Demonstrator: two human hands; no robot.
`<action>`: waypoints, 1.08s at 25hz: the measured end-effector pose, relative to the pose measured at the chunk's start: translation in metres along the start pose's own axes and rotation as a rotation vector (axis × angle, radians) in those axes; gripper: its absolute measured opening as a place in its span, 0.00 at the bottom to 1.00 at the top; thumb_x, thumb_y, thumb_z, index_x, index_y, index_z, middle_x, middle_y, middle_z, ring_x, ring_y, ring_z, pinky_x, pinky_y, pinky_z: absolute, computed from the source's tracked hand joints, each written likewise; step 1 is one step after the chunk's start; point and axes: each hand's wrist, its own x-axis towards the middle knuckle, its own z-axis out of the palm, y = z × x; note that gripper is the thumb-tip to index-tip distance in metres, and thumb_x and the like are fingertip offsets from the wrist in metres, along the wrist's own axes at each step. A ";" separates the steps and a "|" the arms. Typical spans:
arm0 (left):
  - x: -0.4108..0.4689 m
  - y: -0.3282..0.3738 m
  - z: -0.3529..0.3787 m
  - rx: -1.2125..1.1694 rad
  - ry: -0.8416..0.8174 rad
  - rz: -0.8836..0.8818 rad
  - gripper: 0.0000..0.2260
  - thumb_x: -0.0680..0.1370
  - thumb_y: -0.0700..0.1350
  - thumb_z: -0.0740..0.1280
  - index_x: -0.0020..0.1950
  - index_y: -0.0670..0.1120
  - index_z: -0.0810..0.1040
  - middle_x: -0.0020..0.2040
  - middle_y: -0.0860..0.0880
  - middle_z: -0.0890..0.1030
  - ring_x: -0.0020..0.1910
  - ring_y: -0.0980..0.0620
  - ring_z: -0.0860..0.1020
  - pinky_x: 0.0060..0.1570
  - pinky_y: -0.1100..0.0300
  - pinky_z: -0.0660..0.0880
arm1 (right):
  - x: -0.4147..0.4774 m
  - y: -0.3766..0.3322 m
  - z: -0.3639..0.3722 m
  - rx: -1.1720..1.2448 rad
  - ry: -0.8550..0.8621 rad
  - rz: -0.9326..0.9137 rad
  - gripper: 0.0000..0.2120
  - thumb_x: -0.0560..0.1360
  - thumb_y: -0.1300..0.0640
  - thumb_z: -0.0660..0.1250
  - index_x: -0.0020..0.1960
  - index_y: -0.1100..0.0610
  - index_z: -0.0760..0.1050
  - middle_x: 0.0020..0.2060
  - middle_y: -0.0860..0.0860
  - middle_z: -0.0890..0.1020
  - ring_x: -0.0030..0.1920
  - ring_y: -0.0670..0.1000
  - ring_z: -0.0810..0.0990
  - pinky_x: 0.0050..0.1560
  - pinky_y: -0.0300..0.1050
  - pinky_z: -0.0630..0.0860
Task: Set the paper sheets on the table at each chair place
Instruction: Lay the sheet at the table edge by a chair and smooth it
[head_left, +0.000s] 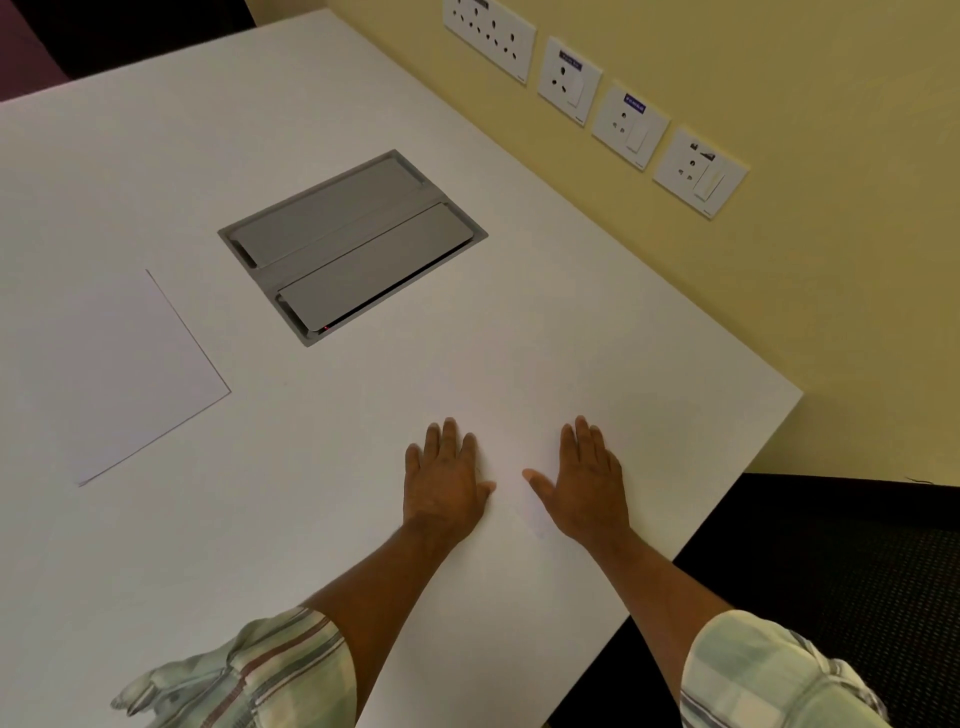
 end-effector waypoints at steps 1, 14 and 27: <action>0.000 -0.001 0.000 -0.013 -0.010 0.006 0.36 0.85 0.64 0.56 0.87 0.48 0.48 0.88 0.42 0.44 0.86 0.38 0.43 0.84 0.38 0.49 | 0.000 0.000 0.000 -0.002 -0.003 -0.001 0.45 0.80 0.29 0.53 0.84 0.60 0.51 0.84 0.59 0.51 0.84 0.61 0.51 0.80 0.59 0.57; -0.068 -0.105 -0.002 -0.020 0.084 -0.036 0.38 0.86 0.65 0.49 0.86 0.44 0.38 0.86 0.41 0.35 0.85 0.41 0.33 0.83 0.45 0.35 | -0.014 -0.059 -0.008 -0.039 0.028 -0.200 0.42 0.81 0.33 0.50 0.83 0.63 0.55 0.82 0.61 0.57 0.82 0.64 0.59 0.78 0.65 0.62; -0.151 -0.291 -0.028 -0.163 0.162 -0.488 0.37 0.86 0.64 0.51 0.87 0.44 0.43 0.87 0.41 0.40 0.86 0.40 0.38 0.83 0.44 0.39 | 0.013 -0.308 -0.004 -0.083 -0.053 -0.702 0.43 0.80 0.31 0.37 0.83 0.61 0.37 0.83 0.58 0.41 0.84 0.58 0.42 0.83 0.57 0.46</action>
